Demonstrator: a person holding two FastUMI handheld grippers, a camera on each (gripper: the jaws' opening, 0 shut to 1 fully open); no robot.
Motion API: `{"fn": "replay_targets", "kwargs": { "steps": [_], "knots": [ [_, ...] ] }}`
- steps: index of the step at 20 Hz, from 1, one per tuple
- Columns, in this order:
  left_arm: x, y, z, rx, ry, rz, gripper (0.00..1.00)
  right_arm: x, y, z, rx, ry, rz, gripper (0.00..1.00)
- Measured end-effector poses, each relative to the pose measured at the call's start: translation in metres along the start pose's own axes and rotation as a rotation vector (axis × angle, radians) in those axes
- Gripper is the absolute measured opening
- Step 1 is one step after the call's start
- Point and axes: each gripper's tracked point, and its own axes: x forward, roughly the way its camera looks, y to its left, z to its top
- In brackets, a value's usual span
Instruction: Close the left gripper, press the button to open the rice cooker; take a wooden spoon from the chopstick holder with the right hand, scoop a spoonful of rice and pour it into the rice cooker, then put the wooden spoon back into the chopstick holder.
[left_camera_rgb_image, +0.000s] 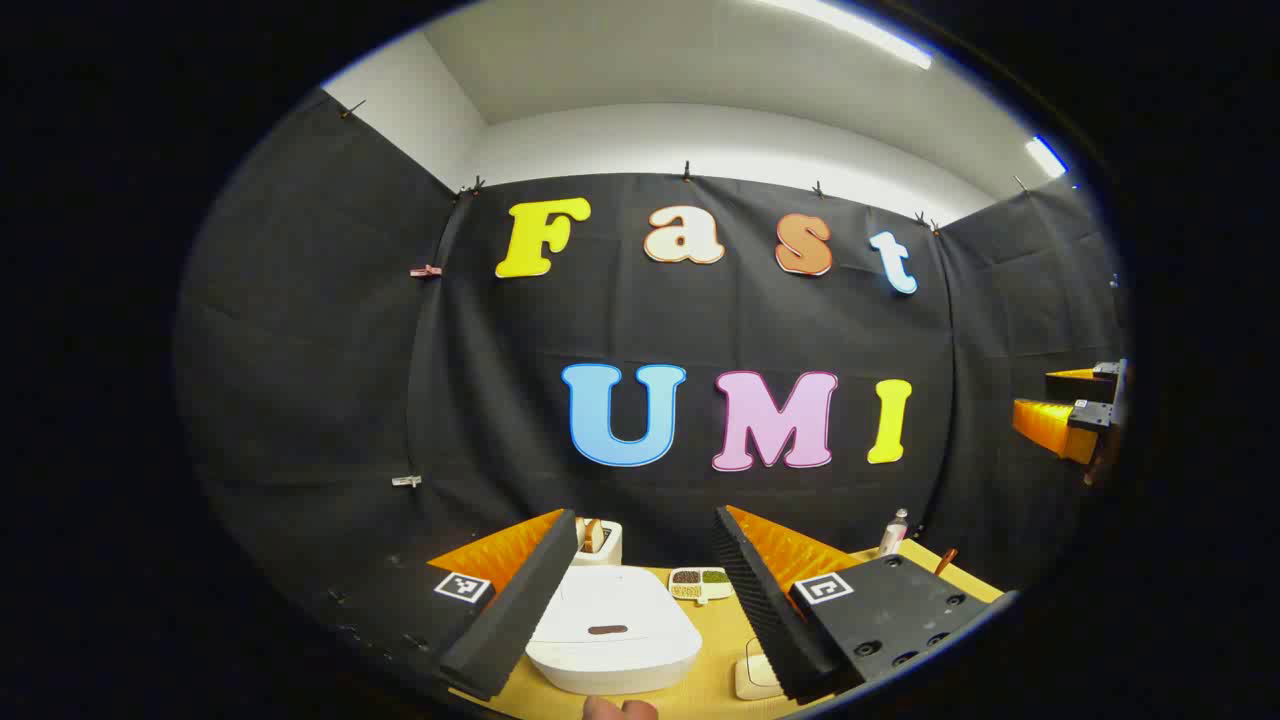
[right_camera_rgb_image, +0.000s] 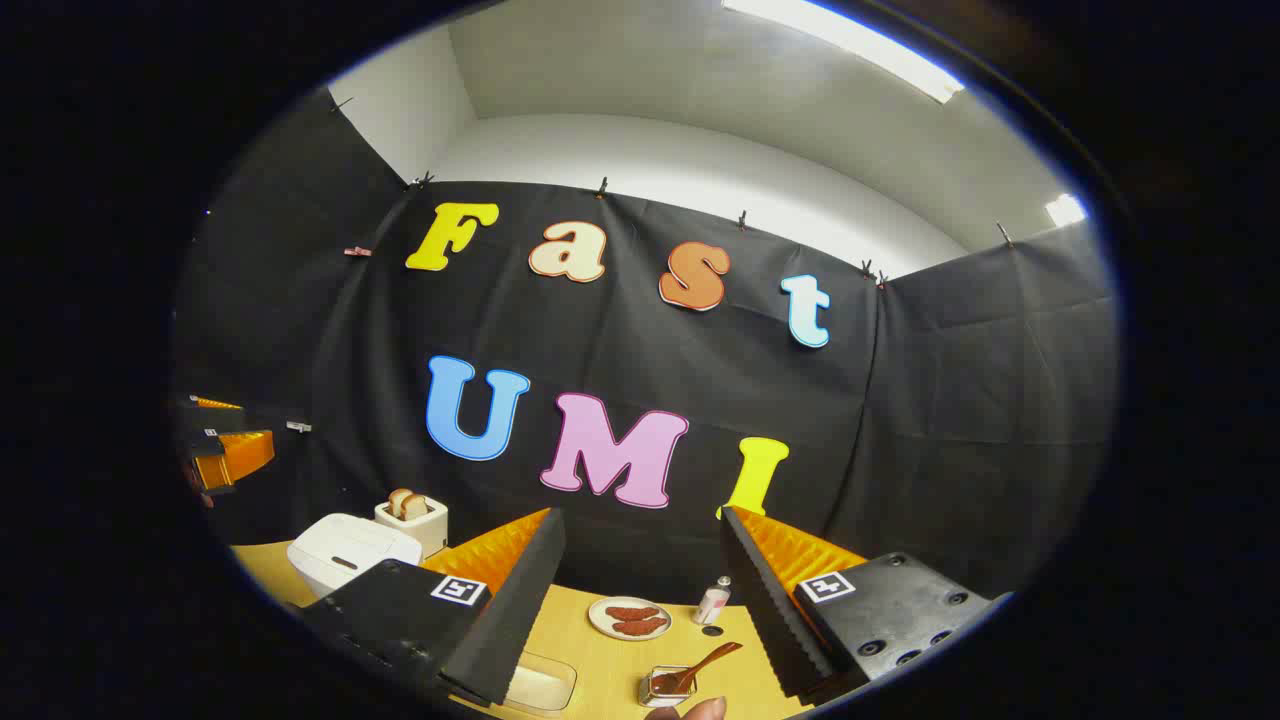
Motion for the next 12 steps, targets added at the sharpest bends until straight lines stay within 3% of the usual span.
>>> {"fn": "replay_targets", "kwargs": {
  "steps": [12],
  "knots": [
    [-0.008,-0.001,-0.006,0.013,0.021,-0.012,0.95,-0.020,0.018,-0.013,0.045,0.034,0.030,0.97]
  ]
}}
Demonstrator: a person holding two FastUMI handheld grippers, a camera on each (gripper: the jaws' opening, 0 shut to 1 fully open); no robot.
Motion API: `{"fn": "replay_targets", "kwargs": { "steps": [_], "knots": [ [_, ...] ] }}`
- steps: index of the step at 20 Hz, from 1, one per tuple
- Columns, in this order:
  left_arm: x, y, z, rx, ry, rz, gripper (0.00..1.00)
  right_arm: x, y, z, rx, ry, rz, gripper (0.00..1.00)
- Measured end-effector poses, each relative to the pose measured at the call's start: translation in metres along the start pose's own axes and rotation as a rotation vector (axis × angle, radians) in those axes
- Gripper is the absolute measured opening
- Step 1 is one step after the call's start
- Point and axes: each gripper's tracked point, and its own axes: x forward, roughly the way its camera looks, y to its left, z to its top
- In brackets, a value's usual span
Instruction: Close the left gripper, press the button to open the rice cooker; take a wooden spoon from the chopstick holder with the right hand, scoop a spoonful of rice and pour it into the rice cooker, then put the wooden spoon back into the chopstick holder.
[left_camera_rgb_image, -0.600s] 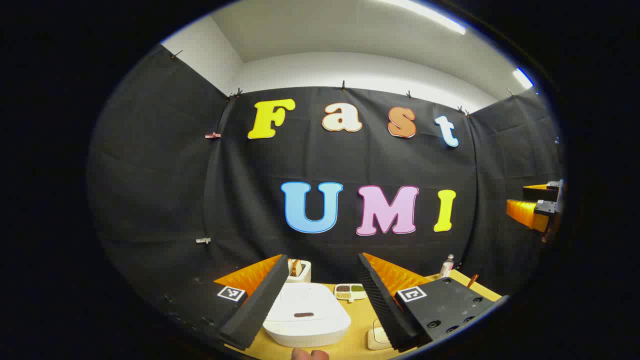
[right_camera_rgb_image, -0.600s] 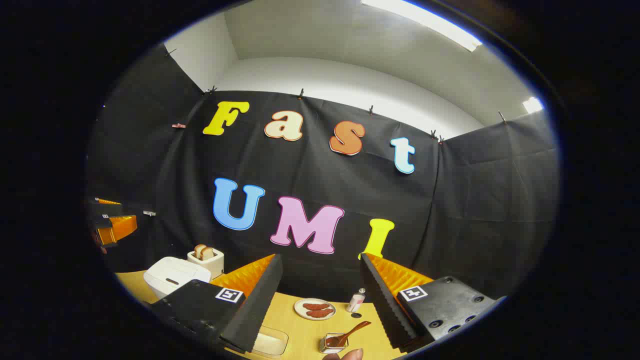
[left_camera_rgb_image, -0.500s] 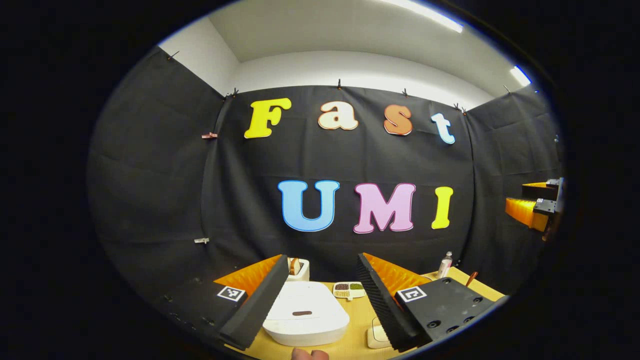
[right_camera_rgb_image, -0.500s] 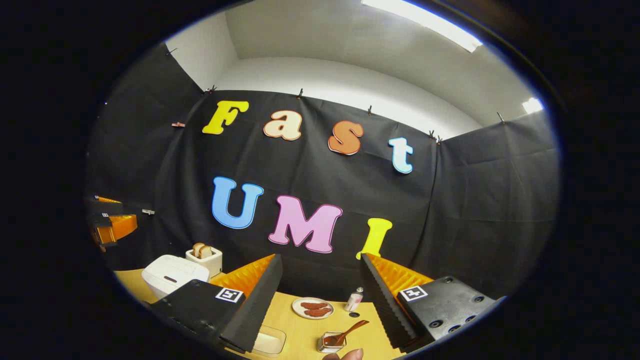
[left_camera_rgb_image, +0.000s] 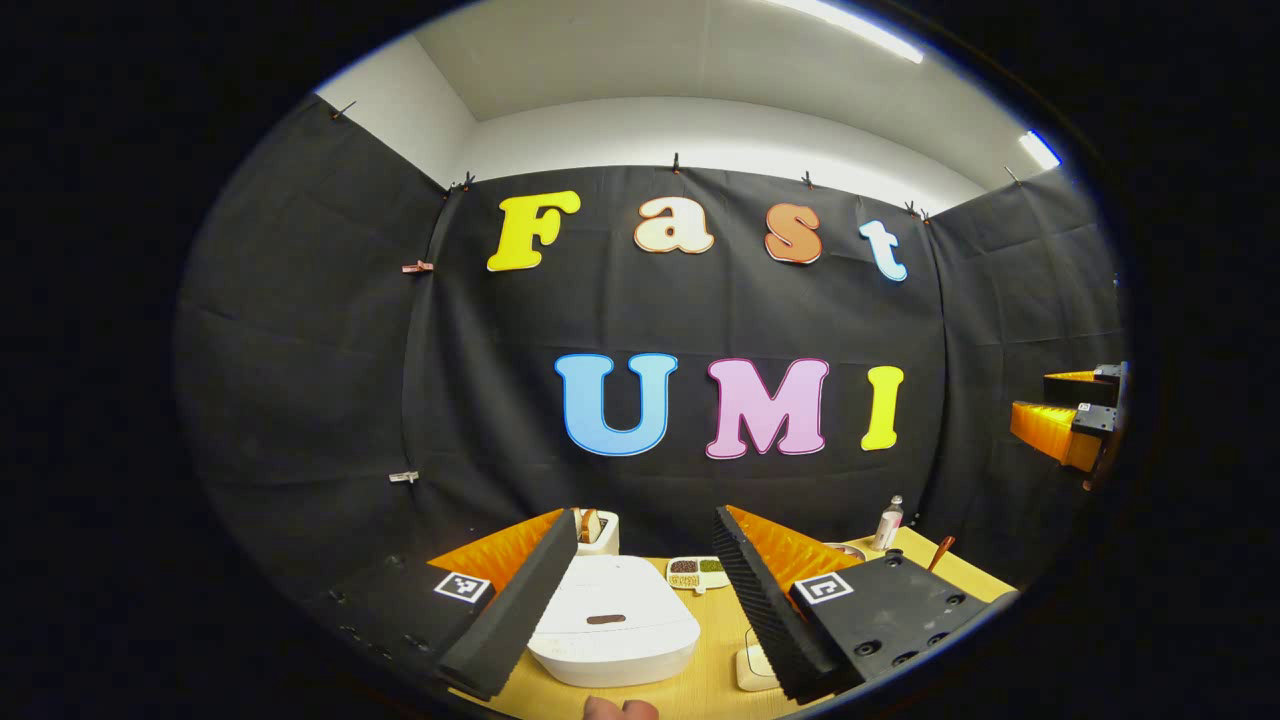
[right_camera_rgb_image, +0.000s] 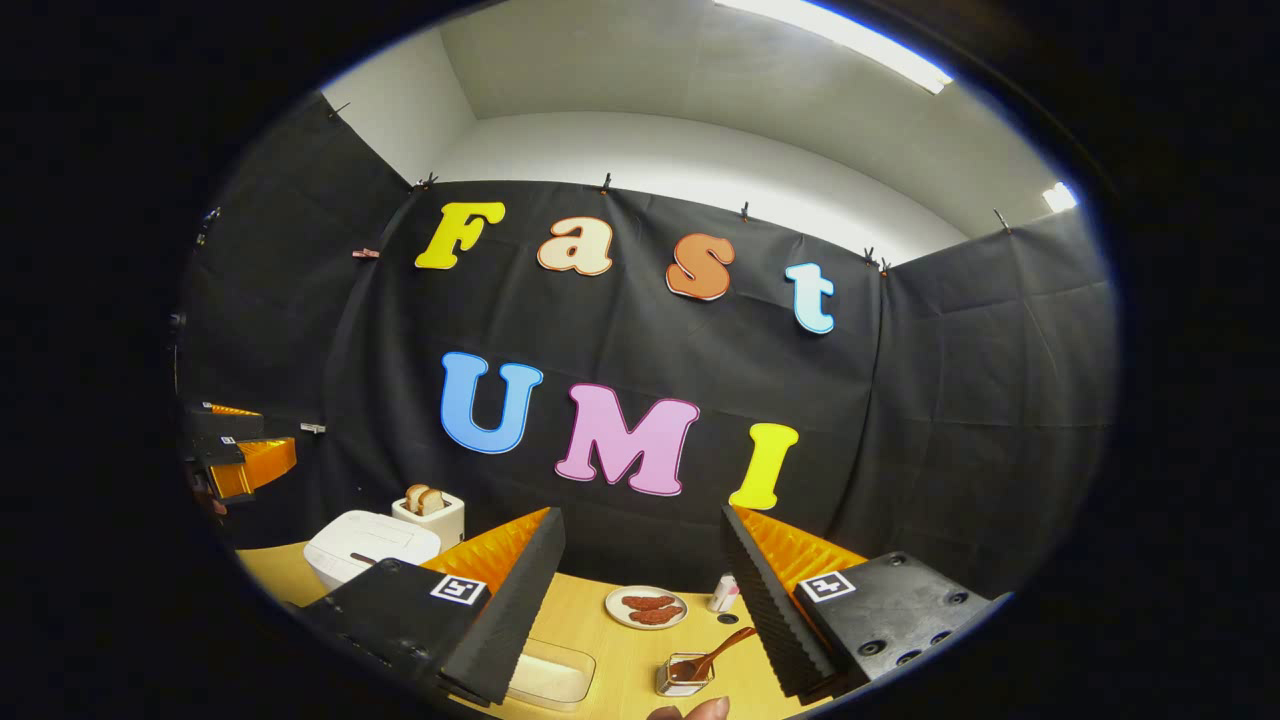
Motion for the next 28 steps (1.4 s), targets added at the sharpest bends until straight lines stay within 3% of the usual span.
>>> {"fn": "replay_targets", "kwargs": {
  "steps": [11,13,16,23,28],
  "knots": [
    [0.009,0.001,-0.016,0.028,0.028,-0.033,0.94,-0.010,0.003,-0.012,0.073,0.035,-0.014,0.97],
    [0.018,0.005,-0.034,0.010,0.071,-0.046,0.59,-0.011,-0.002,-0.017,0.058,0.041,-0.026,0.98],
    [0.031,0.008,-0.056,-0.107,0.105,-0.094,0.08,-0.013,-0.011,-0.025,0.055,0.055,-0.044,0.97],
    [0.100,0.037,-0.190,-0.218,0.495,-0.128,0.06,-0.014,-0.051,-0.037,0.055,0.070,-0.124,0.98],
    [0.147,0.048,-0.231,-0.271,0.602,-0.138,0.06,-0.019,-0.081,-0.052,0.042,0.109,-0.190,0.98]
  ]
}}
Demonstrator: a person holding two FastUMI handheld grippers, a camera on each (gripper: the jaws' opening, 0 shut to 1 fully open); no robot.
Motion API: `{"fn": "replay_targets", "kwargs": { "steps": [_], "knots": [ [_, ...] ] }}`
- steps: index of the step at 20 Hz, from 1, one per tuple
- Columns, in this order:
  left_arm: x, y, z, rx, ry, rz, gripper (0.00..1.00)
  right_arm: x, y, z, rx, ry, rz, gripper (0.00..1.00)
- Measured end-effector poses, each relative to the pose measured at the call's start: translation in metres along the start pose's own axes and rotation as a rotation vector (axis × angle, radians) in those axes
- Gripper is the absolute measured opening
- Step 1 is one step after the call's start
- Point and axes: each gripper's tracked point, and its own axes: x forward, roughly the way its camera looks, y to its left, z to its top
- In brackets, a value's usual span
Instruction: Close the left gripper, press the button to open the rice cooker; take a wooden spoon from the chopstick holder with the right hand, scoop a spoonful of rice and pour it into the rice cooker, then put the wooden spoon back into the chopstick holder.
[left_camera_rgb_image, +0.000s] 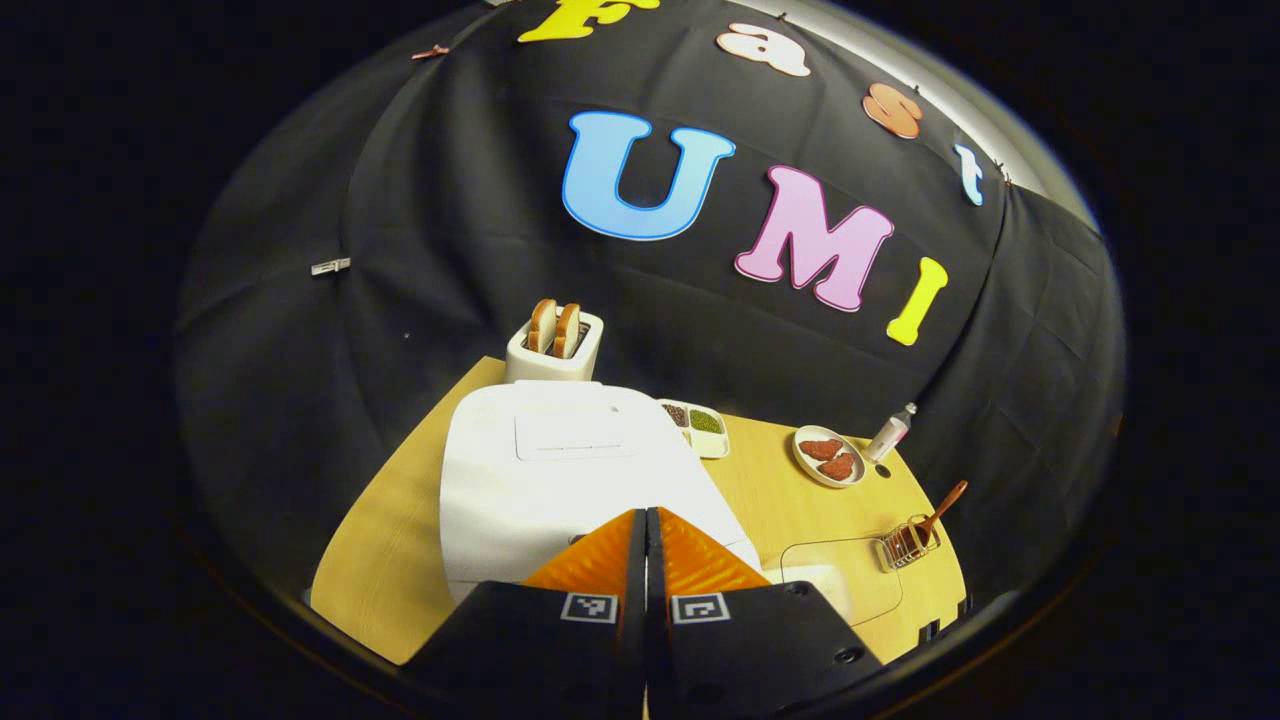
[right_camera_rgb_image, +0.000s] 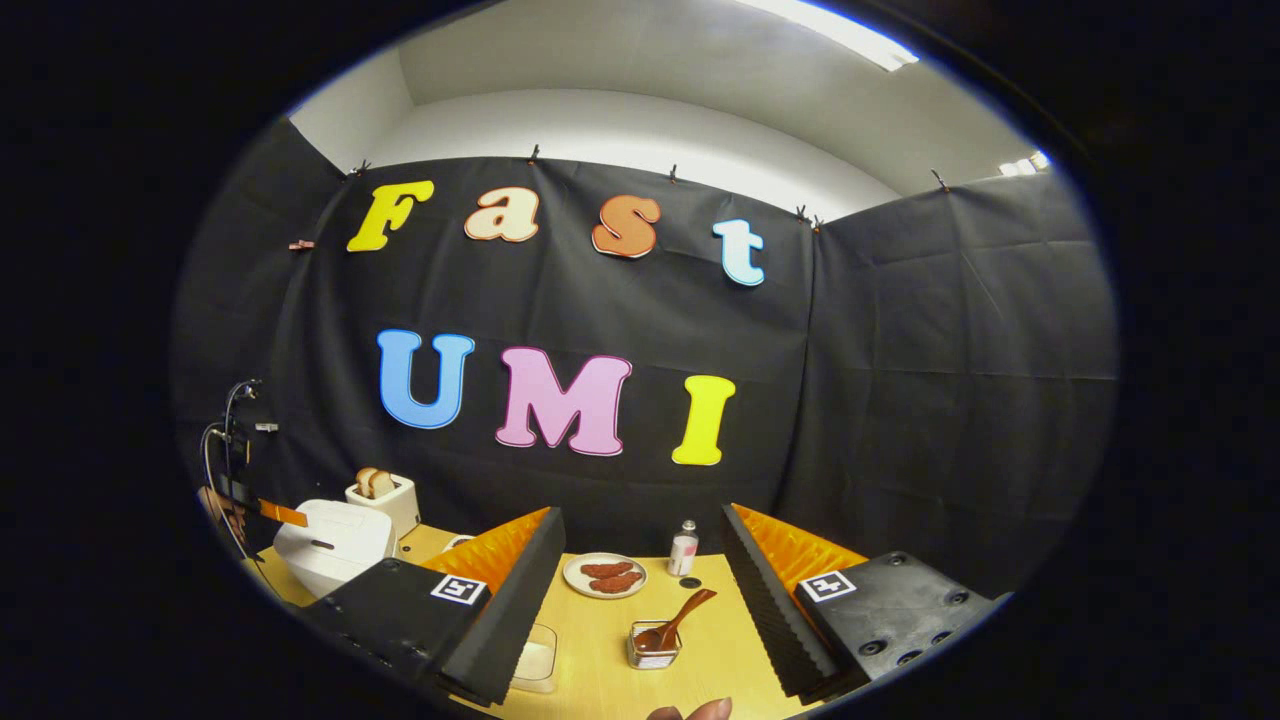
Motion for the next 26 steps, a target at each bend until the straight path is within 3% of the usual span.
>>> {"fn": "replay_targets", "kwargs": {
  "steps": [4,8,17,20,22,26],
  "knots": [
    [0.024,0.006,-0.024,-0.030,0.110,-0.010,0.06,-0.001,-0.020,-0.003,-0.002,0.000,-0.044,0.98],
    [0.035,0.009,-0.028,-0.060,0.124,0.004,0.06,0.001,-0.026,-0.017,-0.006,0.031,-0.060,0.98],
    [0.039,0.012,-0.050,-0.126,0.214,0.013,0.07,0.008,-0.025,-0.023,-0.004,0.040,-0.047,0.98],
    [0.037,0.012,-0.047,-0.104,0.235,0.015,0.07,0.008,-0.022,-0.020,-0.002,0.032,-0.043,0.98],
    [0.035,0.012,-0.041,-0.098,0.213,0.023,0.07,0.007,-0.024,-0.021,-0.007,0.034,-0.042,0.98],
    [0.017,0.002,0.004,-0.141,0.055,0.011,0.07,0.008,-0.030,-0.020,-0.020,0.031,-0.048,0.98]
  ]
}}
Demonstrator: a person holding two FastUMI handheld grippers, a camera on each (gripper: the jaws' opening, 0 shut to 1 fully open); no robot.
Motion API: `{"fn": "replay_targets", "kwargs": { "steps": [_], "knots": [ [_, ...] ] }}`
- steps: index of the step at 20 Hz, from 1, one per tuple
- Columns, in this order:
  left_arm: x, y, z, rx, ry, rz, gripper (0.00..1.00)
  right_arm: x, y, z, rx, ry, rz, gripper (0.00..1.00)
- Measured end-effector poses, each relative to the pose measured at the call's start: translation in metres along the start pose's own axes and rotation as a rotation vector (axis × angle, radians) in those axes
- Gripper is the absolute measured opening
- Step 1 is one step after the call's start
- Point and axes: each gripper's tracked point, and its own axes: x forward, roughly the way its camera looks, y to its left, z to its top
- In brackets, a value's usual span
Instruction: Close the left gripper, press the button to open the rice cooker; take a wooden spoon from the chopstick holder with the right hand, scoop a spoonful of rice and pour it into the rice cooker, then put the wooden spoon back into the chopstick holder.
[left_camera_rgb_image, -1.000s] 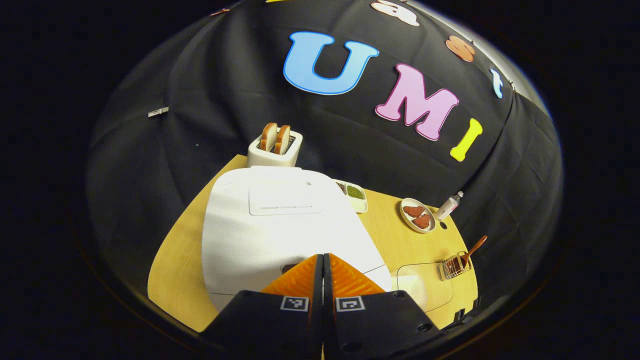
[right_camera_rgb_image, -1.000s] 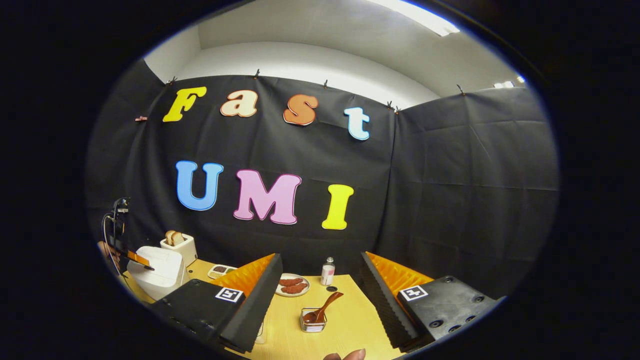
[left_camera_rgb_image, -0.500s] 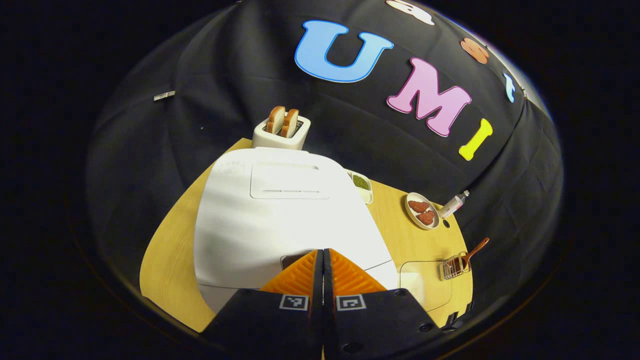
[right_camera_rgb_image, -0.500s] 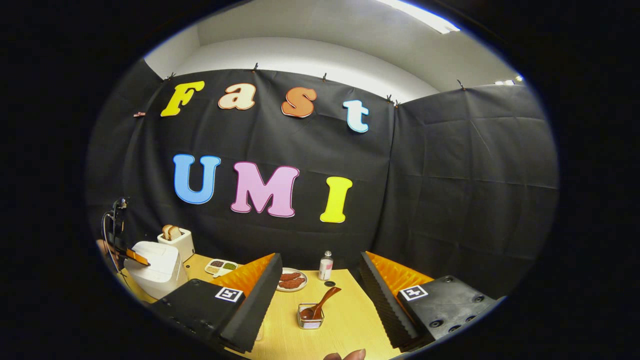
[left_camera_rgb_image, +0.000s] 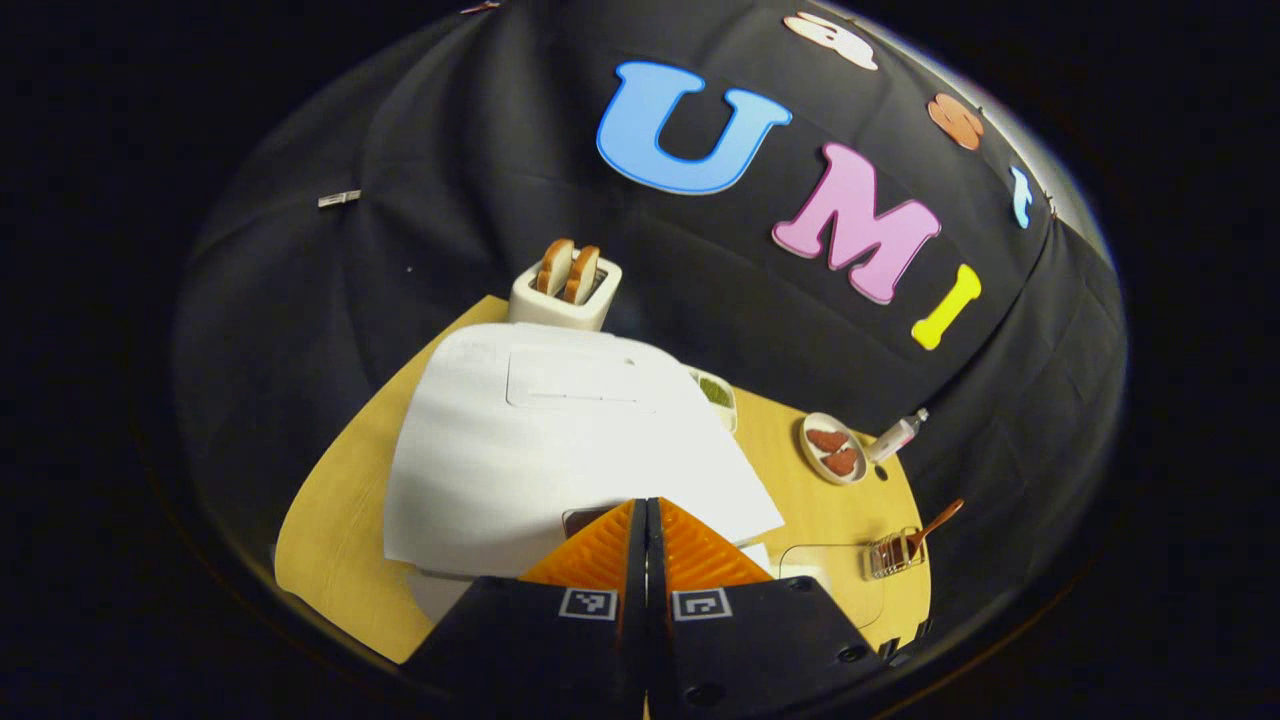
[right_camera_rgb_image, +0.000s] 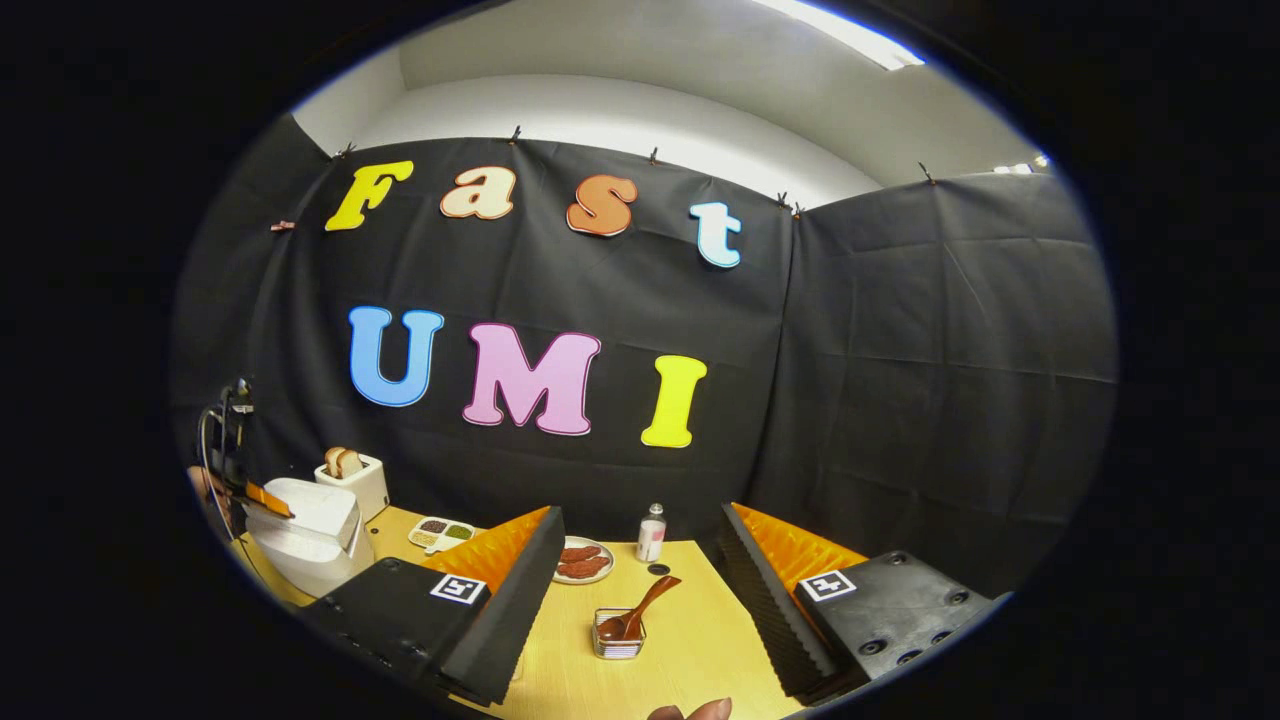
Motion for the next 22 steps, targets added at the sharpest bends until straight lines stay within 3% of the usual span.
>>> {"fn": "replay_targets", "kwargs": {
  "steps": [5,7,9,10,14,19,22],
  "knots": [
    [-0.046,-0.016,0.081,0.054,-0.320,0.008,0.07,0.004,0.000,-0.002,0.007,0.005,0.006,0.97],
    [-0.067,-0.018,0.103,0.070,-0.422,0.022,0.12,0.004,0.001,-0.004,0.002,0.007,0.013,0.98],
    [-0.073,-0.017,0.104,0.094,-0.471,0.051,0.41,0.004,0.003,-0.004,-0.001,0.008,0.021,0.98],
    [-0.079,-0.017,0.107,0.108,-0.488,0.061,0.63,0.005,0.004,-0.005,-0.001,0.009,0.024,0.98],
    [-0.105,-0.020,0.114,0.123,-0.564,0.094,0.86,0.008,0.007,-0.012,-0.008,0.021,0.045,0.97],
    [-0.143,-0.025,0.118,0.177,-0.679,0.165,0.94,0.016,0.008,-0.021,-0.017,0.020,0.083,0.97],
    [-0.150,-0.039,0.101,0.211,-0.658,0.177,0.95,0.026,0.009,-0.034,-0.015,0.031,0.121,0.98]
  ]
}}
